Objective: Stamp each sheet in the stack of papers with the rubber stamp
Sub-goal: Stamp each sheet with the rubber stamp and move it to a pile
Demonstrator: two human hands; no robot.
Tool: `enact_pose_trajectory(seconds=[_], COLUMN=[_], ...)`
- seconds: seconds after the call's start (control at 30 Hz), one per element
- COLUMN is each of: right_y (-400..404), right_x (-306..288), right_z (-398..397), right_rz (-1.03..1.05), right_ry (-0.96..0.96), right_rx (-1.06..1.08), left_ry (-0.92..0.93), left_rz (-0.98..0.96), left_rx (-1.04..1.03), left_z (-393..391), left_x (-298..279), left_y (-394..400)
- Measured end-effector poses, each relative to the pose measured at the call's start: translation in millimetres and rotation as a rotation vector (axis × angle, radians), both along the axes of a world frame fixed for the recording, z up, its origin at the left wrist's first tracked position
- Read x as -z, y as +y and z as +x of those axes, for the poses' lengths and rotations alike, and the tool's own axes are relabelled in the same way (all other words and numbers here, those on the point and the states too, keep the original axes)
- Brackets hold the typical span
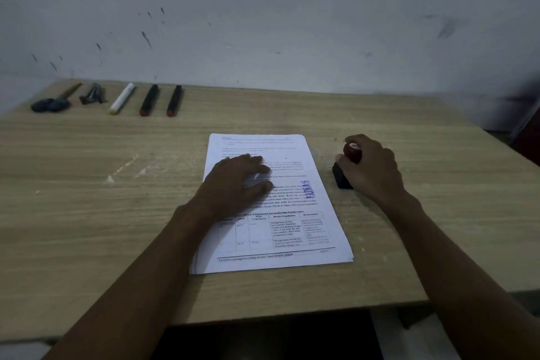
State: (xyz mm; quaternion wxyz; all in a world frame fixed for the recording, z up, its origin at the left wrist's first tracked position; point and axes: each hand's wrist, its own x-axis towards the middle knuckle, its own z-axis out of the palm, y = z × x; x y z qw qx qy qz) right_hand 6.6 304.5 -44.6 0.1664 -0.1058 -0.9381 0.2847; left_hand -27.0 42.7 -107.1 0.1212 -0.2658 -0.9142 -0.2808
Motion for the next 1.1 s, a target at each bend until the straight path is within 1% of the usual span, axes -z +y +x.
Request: enact_pose_trajectory(seconds=[0.2, 0.3, 0.4, 0.47, 0.53, 0.6, 0.67, 0.7, 0.73, 0.8, 0.87, 0.9, 1.0, 1.1], right_y=[-2, -5, -11, -16, -21, -27, -33, -37, -39, -43, -45, -45, -48, -51], right_x=[11, 10, 8, 7, 9, 13, 16, 18, 18, 19, 20, 20, 20, 22], right_z=[6, 13, 26, 39, 52, 64, 71, 73, 75, 76, 77, 77, 75, 75], right_rz=[-0.087, -0.119, -0.086, -0.076, -0.052, -0.004, 0.065, 0.096, 0.116, 0.128, 0.096, 0.064, -0.035, -0.095], right_ry=[-0.038, 0.008, 0.07, 0.105, 0.066, -0.017, -0.089, -0.113, -0.125, -0.123, -0.116, -0.108, -0.071, -0.034], right_rx=[-0.003, 0.005, 0.074, 0.157, 0.176, 0.13, 0.071, 0.053, 0.046, 0.049, 0.058, 0.066, 0.112, 0.143], left_ry=[0.0, -0.012, -0.019, -0.02, 0.094, 0.253, 0.338, 0.329, 0.278, 0.107, -0.029, -0.053, -0.047, -0.057], left_rz=[-0.018, -0.026, -0.02, 0.048, 0.173, 0.28, 0.331, 0.326, 0.296, 0.147, 0.006, -0.006, 0.025, 0.017], left_rx=[-0.004, -0.01, -0.001, -0.014, -0.039, -0.111, -0.215, -0.281, -0.352, -0.46, -0.5, -0.516, -0.55, -0.554], left_z=[-1, -1, 0, 2, 4, 9, 15, 17, 18, 20, 22, 23, 26, 28], left_x=[1, 0, -1, -2, -6, -13, -19, -20, -19, -16, -11, -10, -12, -13], left_y=[-1, -2, 0, 0, 0, 0, -5, -9, -14, -22, -24, -23, -18, -18])
